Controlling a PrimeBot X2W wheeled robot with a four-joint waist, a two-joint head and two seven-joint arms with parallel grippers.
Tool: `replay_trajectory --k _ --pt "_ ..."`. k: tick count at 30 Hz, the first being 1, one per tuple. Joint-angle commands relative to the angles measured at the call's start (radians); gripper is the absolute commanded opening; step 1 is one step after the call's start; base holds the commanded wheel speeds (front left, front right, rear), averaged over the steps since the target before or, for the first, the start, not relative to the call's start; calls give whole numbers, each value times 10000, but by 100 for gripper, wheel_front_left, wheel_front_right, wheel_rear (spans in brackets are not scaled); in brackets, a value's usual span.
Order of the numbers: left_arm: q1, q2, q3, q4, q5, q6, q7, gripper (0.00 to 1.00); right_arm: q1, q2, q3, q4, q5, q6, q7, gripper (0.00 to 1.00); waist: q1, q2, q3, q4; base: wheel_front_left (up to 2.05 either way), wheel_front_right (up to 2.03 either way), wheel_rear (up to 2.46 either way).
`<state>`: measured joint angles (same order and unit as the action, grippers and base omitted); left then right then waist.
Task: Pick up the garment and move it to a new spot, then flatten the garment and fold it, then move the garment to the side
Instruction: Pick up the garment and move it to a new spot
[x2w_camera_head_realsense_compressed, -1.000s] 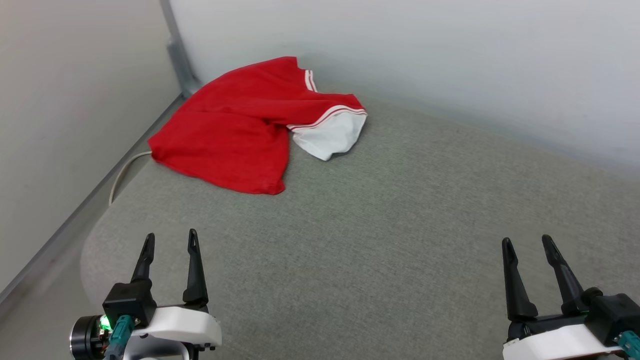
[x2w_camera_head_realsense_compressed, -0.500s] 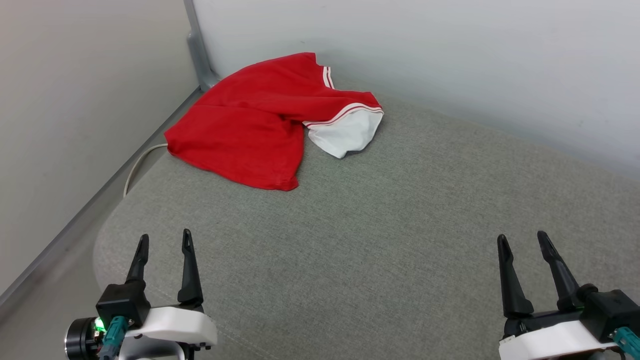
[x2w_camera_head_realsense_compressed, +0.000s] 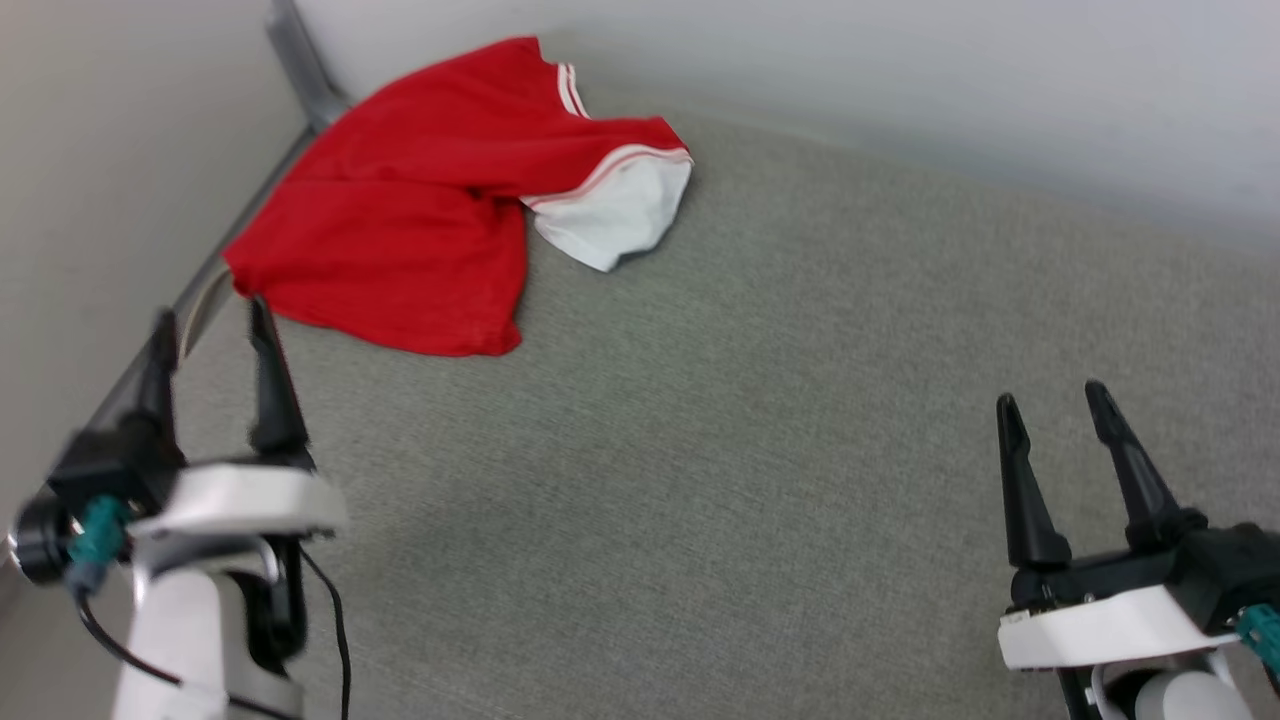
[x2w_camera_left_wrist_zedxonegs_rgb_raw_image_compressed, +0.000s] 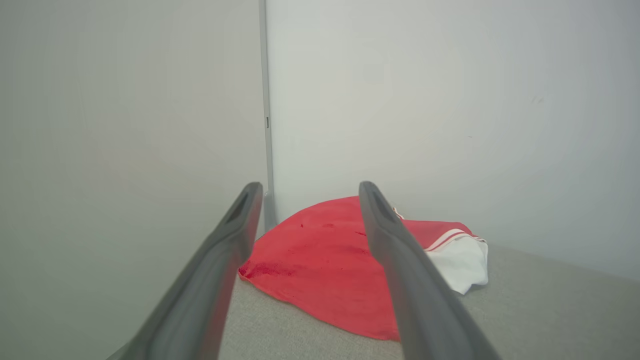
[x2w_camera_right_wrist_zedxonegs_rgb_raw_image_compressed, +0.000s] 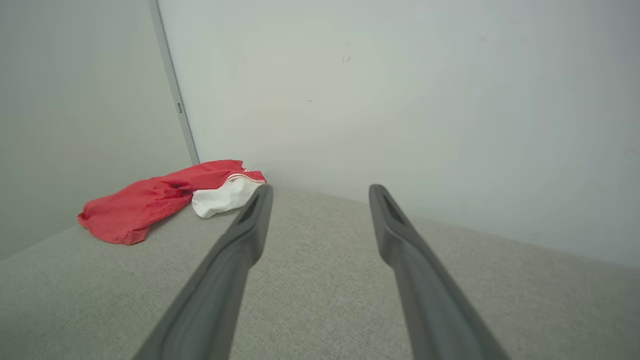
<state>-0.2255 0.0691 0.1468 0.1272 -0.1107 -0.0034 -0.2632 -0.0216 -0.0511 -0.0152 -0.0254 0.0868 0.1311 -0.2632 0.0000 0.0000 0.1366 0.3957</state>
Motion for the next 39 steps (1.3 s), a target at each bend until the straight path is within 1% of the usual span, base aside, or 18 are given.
replay_trajectory --k 1,6,8,9,10,12,15,19,22,23,25,28,30,31,34,35,37,39 --pt "-661 100 268 93 -91 -172 -24 100 -326 17 31 -177 -158 -7 -25 100 0 0 738 -446 0 0 0" --pt "-2427 469 844 596 -215 -594 -24 100 -931 15 101 -639 -623 -7 -25 100 0 0 1884 -903 0 0 0" --pt "-3155 539 1030 870 -468 -761 -24 100 -1174 15 101 -837 -818 -7 -25 100 0 0 2334 -1062 0 0 0" --pt "-3477 682 1109 1050 -490 -846 -24 100 -1270 15 112 -929 -912 -7 -25 100 0 0 2545 -1142 0 0 0" --pt "-3803 911 1083 1262 -379 -901 -24 100 -1363 15 94 -1007 -995 -7 -25 100 0 0 2716 -1213 0 0 0" --pt "-4480 1060 1088 1584 -540 -1024 -26 100 -1510 15 91 -1195 -1135 -7 -25 100 0 0 3051 -1353 0 0 0" --pt "-5241 1570 1017 2220 -572 -1123 -24 100 -1655 15 60 -1444 -1247 -7 -25 100 0 0 3507 -1531 0 0 0" --pt "-6428 2133 862 3508 -1207 -1239 88 100 -1799 14 13 -1840 -1423 -7 -24 100 0 0 3990 -1718 0 0 0" --pt "-7254 2605 595 4373 -1761 -1251 485 100 -1899 15 24 -2115 -1550 -7 -24 100 0 0 4293 -1829 0 0 0" --pt "-7472 2718 392 4604 -1985 -1256 730 100 -1906 14 26 -2198 -1577 -7 -24 100 0 0 4377 -1858 0 0 0" --pt "-7910 3137 9 4984 -2446 -1259 1302 100 -1953 14 26 -2333 -1631 -7 -24 100 0 0 4561 -1921 0 0 0" --pt "-8525 3645 -513 5692 -3481 -1254 2663 100 -2057 14 35 -2539 -1719 -7 -24 100 0 0 4817 -2002 0 0 0" --pt "-8944 3993 -667 6203 -4189 -1254 3581 100 -2100 14 56 -2642 -1758 -7 -24 100 0 0 4971 -2062 0 0 0" --pt "-9393 4387 -971 6906 -4921 -1257 5083 100 -2150 14 93 -2784 -1815 -7 -24 100 0 0 5158 -2168 0 0 0" --pt "-9771 4699 -1256 7315 -5589 -1257 6474 100 -2185 14 87 -2914 -1811 -7 -24 100 0 0 5330 -2236 0 0 0" --pt "-9906 4913 -1513 7724 -5995 -1256 7549 100 -2220 14 121 -3009 -1859 -7 -24 100 0 0 5482 -2299 0 0 0" --pt "-9979 4929 -1724 7988 -6237 -1258 8380 100 -2253 14 123 -3044 -1890 -7 -24 100 0 0 5556 -2332 0 0 0" --pt "-10027 5074 -1889 8238 -6434 -1258 9161 100 -2278 14 134 -3080 -1923 -7 -24 100 0 0 5613 -2364 0 0 0"
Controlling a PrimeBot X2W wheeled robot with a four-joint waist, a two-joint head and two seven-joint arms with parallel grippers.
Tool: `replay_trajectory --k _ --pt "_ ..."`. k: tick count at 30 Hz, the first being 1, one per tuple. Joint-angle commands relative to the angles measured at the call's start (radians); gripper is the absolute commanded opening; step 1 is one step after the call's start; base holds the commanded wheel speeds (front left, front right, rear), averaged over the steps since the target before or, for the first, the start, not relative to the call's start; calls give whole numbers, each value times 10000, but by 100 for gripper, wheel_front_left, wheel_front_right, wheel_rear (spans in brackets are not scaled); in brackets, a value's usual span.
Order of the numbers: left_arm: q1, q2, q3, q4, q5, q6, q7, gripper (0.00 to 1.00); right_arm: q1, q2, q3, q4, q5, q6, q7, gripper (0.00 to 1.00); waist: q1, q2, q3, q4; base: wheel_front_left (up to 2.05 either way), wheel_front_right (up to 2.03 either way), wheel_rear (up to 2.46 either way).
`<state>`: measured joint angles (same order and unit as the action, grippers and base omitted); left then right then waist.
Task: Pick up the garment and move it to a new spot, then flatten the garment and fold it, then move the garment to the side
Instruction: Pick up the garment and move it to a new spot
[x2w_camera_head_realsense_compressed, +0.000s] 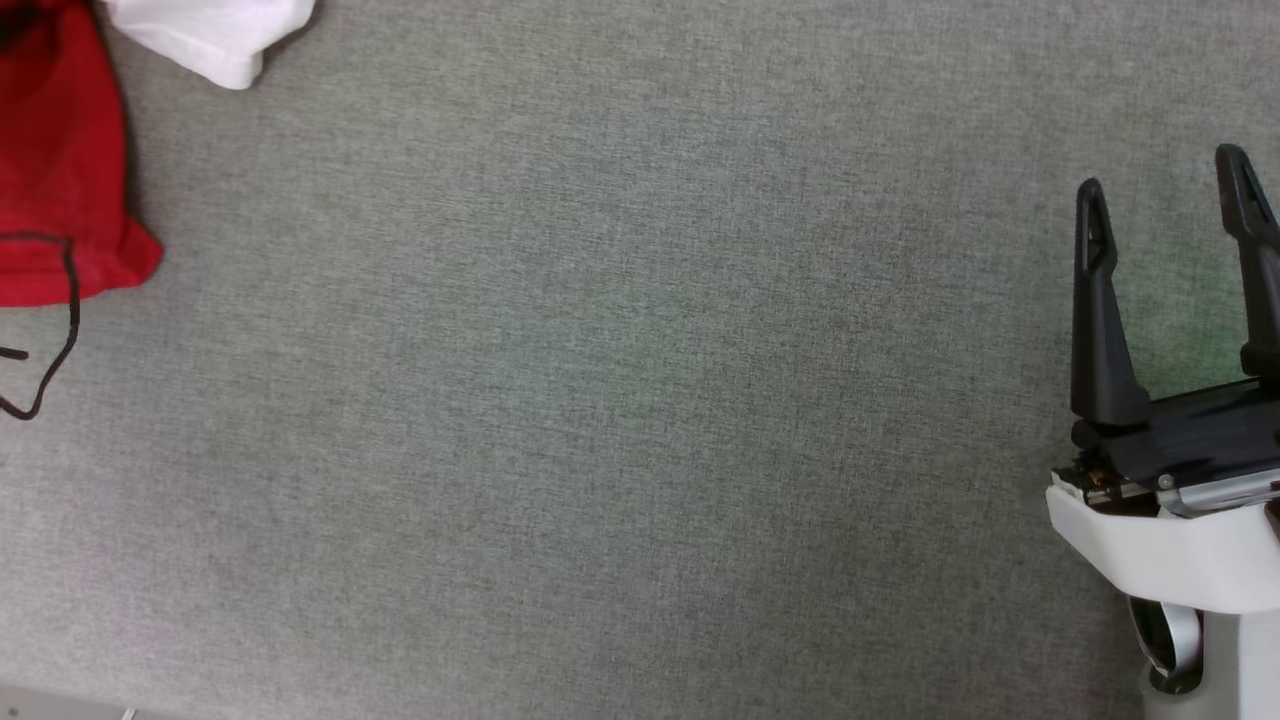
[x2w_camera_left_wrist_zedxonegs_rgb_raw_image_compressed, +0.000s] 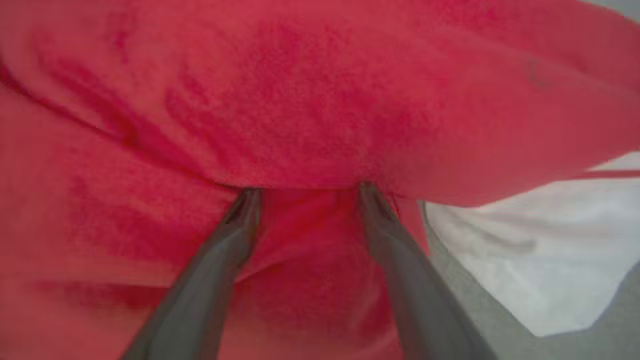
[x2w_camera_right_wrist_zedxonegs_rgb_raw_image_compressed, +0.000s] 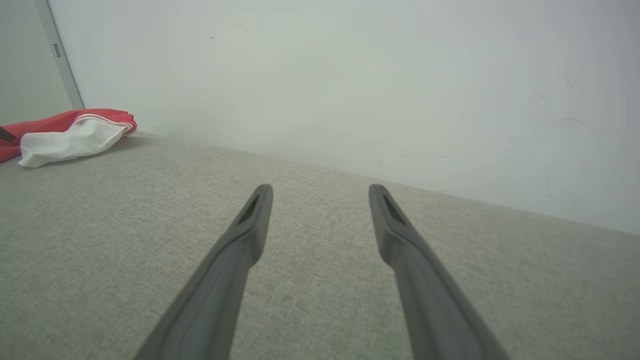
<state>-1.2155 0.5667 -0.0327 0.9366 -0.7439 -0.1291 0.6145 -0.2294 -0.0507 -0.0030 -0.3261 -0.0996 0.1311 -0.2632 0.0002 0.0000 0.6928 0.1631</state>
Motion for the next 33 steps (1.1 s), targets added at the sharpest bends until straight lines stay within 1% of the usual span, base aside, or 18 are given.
replay_trajectory --k 1,3,5,12,13,17,22,26,27,33 --pt "-143 138 -154 257 -196 -1 706 100 -218 10 6 -96 -62 -7 -24 100 -2 0 78 -49 0 0 0" --pt "-58 117 -337 481 -309 1 1305 100 -232 10 12 -137 -68 -7 -24 100 -2 0 125 -81 0 0 0" --pt "74 55 -431 669 -486 1 1690 100 -227 10 -1 -160 -80 -7 -24 100 -2 0 166 -99 0 0 0" --pt "475 21 -756 805 -729 11 1911 100 -317 10 34 -223 -71 -7 -24 100 -2 0 238 -184 0 0 0" --pt "580 61 -957 678 -775 11 1848 0 -320 10 9 -223 -44 -7 -24 100 -2 0 231 -195 0 0 0" --pt "463 349 -1341 181 -717 9 1242 0 -237 10 -51 -187 26 -7 -24 100 -2 0 70 -137 0 0 0" --pt "153 814 -1831 -467 -882 11 653 0 -160 10 -22 -15 202 -7 -24 100 -2 0 -447 -77 0 0 0" --pt "-11 926 -2213 -989 -1105 9 415 0 -85 10 -17 108 342 -7 -24 100 -2 0 -834 -83 0 0 0" --pt "-157 1151 -2764 -1612 -1212 11 223 0 25 10 -19 229 514 -7 -24 100 -2 0 -1230 -126 0 0 0" --pt "-635 1397 -4257 -3037 -1224 10 -112 0 266 11 -167 392 866 -7 -24 100 -2 0 -1977 -296 0 0 0"
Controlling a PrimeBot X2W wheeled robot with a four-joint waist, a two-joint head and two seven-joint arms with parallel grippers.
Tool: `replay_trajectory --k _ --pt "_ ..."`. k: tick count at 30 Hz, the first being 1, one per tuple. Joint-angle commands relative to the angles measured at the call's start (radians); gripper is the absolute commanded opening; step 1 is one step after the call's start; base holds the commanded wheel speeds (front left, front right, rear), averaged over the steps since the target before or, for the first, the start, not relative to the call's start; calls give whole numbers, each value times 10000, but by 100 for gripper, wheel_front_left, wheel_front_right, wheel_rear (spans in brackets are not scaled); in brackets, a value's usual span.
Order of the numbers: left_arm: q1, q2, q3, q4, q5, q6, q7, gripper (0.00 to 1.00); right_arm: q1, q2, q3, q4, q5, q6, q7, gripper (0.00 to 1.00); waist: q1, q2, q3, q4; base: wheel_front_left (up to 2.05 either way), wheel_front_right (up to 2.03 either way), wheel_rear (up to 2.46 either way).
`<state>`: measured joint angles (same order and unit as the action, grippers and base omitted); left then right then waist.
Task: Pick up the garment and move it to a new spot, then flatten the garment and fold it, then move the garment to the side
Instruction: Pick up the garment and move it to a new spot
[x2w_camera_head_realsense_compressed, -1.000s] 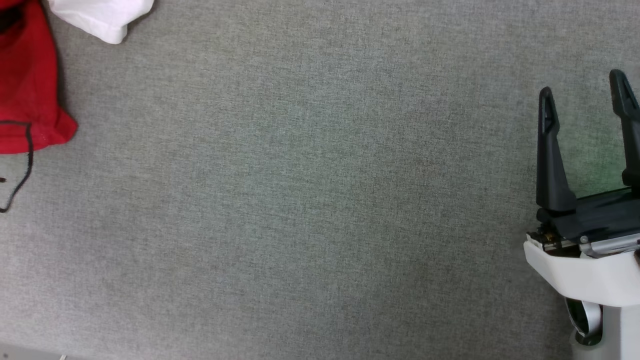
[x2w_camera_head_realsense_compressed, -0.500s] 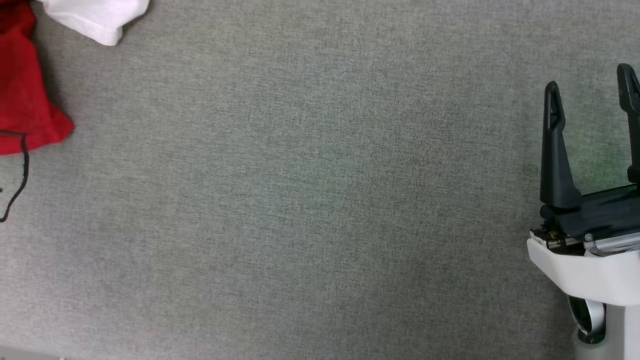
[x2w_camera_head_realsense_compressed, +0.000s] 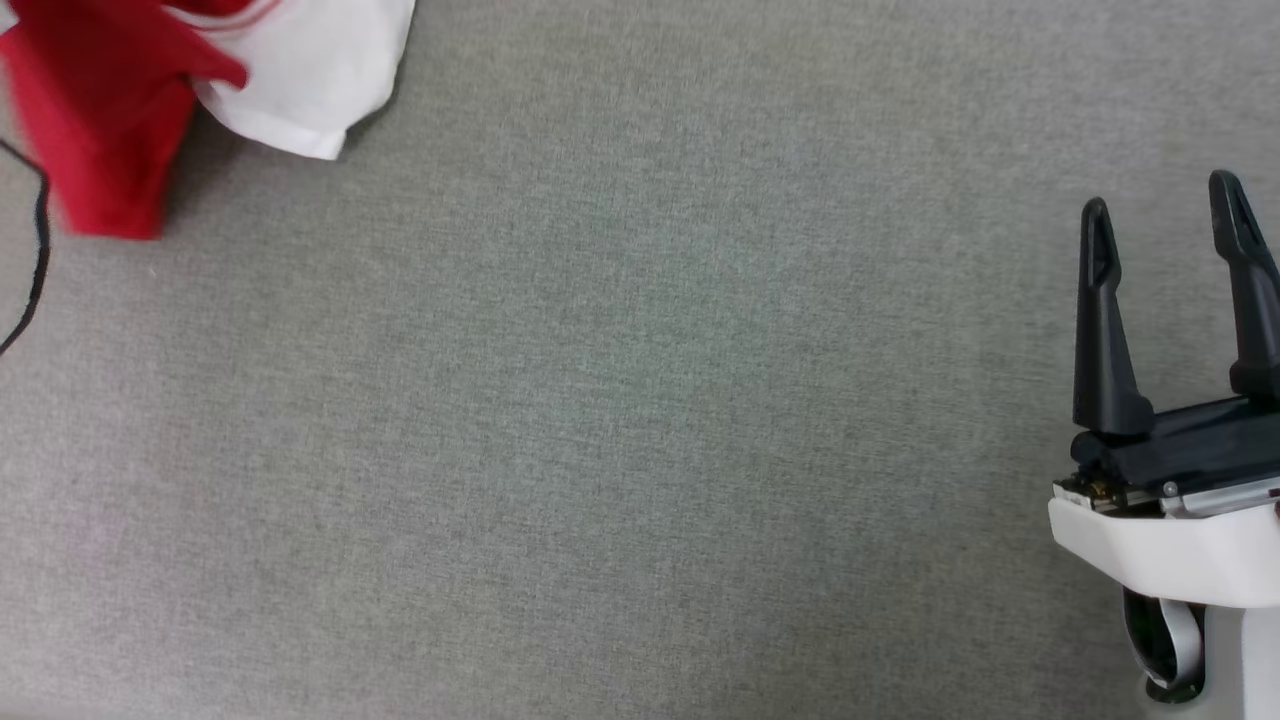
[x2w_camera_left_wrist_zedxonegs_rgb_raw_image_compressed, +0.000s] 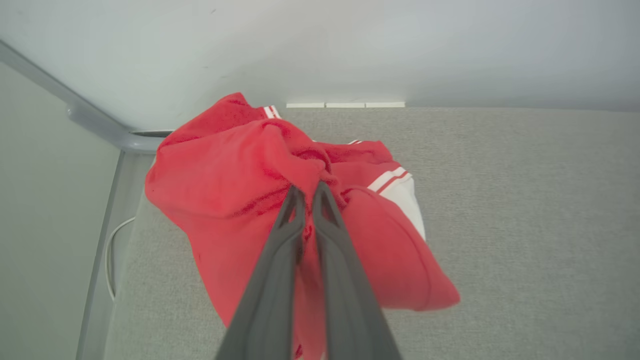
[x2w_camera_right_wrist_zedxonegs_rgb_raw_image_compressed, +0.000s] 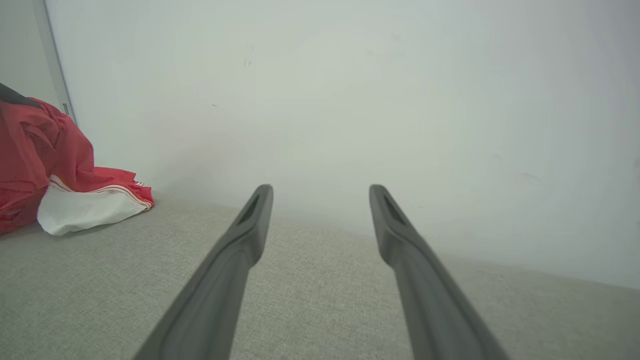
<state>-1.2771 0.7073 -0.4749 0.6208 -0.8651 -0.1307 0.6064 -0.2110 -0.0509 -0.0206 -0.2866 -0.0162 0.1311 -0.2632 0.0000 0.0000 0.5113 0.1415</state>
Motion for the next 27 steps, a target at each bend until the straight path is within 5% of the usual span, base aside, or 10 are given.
replay_trajectory --k 1,14,27 --pt "-90 7 -126 -114 7 24 -63 0 122 13 -17 33 75 -7 -24 100 0 0 -294 -123 0 0 0" --pt "-1709 -596 -3514 -2923 -317 26 -382 0 402 18 -344 283 828 -7 -24 100 0 0 -1375 -1232 0 0 0" --pt "-2749 -2136 -6267 -4956 -655 25 -990 0 405 20 -737 448 1512 -7 -24 100 0 0 -1532 -2683 0 0 0"
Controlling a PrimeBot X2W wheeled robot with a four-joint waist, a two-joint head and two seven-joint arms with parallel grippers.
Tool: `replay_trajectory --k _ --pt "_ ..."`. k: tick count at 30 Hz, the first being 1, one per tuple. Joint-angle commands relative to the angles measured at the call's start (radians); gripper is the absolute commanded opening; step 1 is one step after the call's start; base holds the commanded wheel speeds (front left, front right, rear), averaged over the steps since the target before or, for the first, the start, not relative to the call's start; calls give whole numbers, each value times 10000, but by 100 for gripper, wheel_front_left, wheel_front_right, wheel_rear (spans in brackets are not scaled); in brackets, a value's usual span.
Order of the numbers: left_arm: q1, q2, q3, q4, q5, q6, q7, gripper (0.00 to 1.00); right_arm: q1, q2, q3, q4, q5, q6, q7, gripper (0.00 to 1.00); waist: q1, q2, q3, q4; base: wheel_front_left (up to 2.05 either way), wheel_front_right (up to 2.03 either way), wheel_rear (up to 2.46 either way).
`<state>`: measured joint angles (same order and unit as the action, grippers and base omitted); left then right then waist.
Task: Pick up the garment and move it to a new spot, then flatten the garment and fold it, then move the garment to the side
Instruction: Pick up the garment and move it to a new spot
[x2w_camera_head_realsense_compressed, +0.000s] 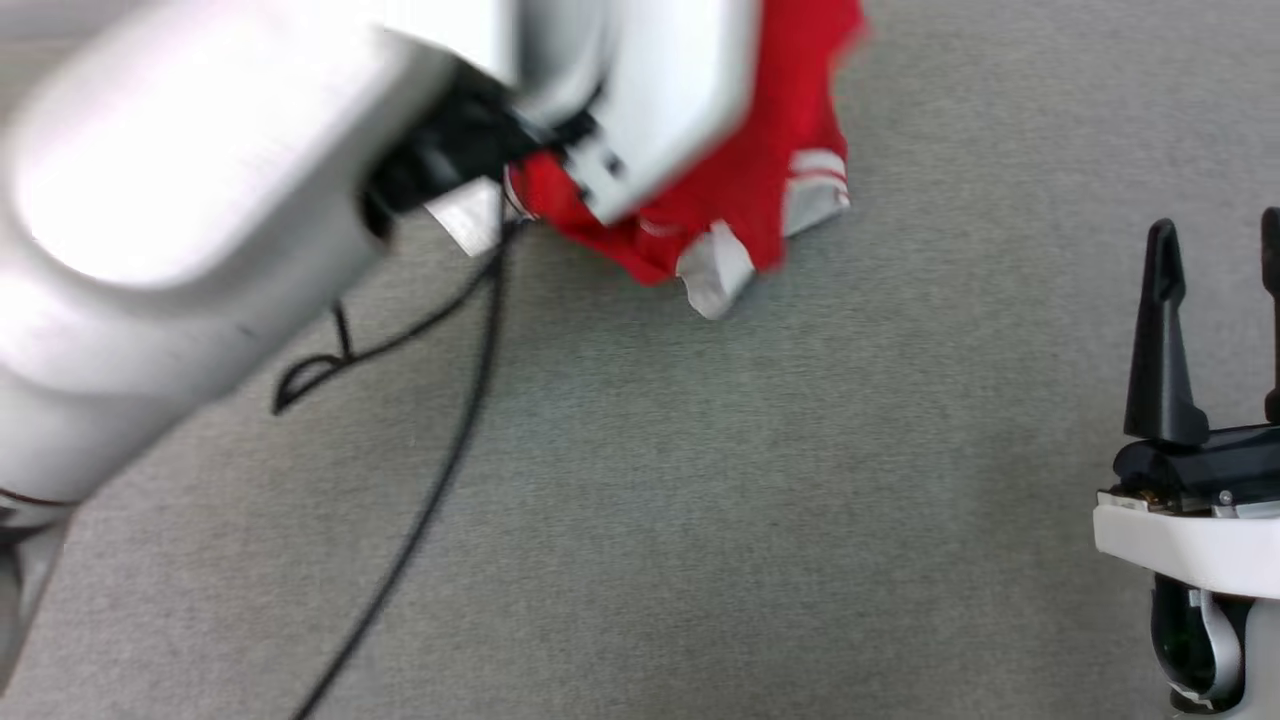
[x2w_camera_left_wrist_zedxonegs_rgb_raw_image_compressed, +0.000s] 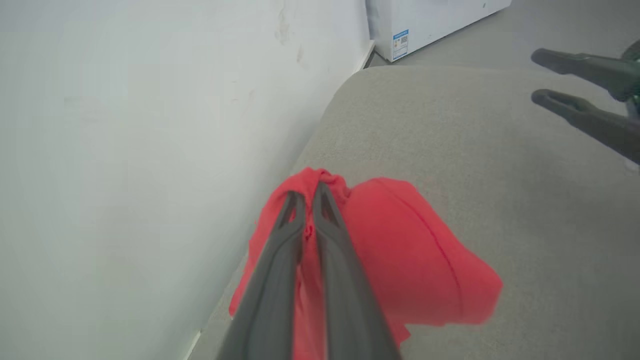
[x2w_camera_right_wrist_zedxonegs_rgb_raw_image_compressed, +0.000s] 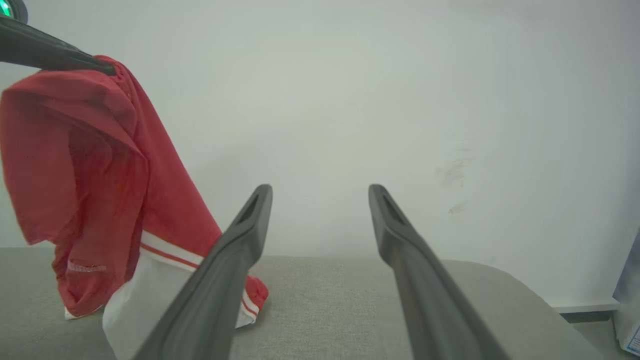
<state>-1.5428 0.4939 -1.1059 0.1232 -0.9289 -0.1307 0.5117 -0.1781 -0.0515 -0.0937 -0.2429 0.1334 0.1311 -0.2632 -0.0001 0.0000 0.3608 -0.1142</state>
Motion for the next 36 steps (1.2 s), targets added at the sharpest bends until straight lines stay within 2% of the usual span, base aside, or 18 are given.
replay_trajectory --k 1,7,9,10,16,22,23,26,29,30,36 --pt "-119 -65 -113 -145 -23 25 -141 0 94 24 -45 19 58 -7 -24 100 1 0 -38 -210 0 0 0" --pt "269 -358 -1055 -975 -185 25 -613 0 170 25 -275 34 166 -7 -24 100 1 0 -100 -413 0 0 0" --pt "616 -321 -1333 -1138 -143 25 -628 0 191 25 -337 51 183 -7 -24 100 1 0 -132 -399 0 0 0" --pt "1428 -171 -1600 -1281 -162 25 -528 0 199 25 -356 84 199 -7 -24 100 1 0 -201 -367 0 0 0" --pt "3430 88 -1740 -881 54 25 -300 0 241 24 -368 56 140 -7 -24 100 1 0 -255 -274 0 0 0" --pt "5686 -92 -1738 -507 542 25 388 0 240 24 -389 90 52 -7 -24 100 1 0 -228 -145 0 0 0" --pt "6622 -174 -1738 -367 805 25 682 0 226 24 -352 115 20 -7 -24 100 1 0 -241 -126 0 0 0" --pt "7443 -260 -1764 -202 860 24 876 0 283 24 -325 127 -9 -7 -24 100 1 0 -338 -100 0 0 0" --pt "7780 -340 -1764 -65 952 24 615 0 400 24 -263 158 -37 -7 -24 100 1 0 -565 -46 0 0 0" --pt "7723 -414 -1754 -14 1030 24 276 100 454 24 -248 182 -66 -7 -24 100 1 0 -671 0 0 0 0" --pt "7470 -762 -1373 405 1381 75 -2059 100 944 24 -177 479 -158 -7 -24 100 1 0 -1426 302 0 0 0"
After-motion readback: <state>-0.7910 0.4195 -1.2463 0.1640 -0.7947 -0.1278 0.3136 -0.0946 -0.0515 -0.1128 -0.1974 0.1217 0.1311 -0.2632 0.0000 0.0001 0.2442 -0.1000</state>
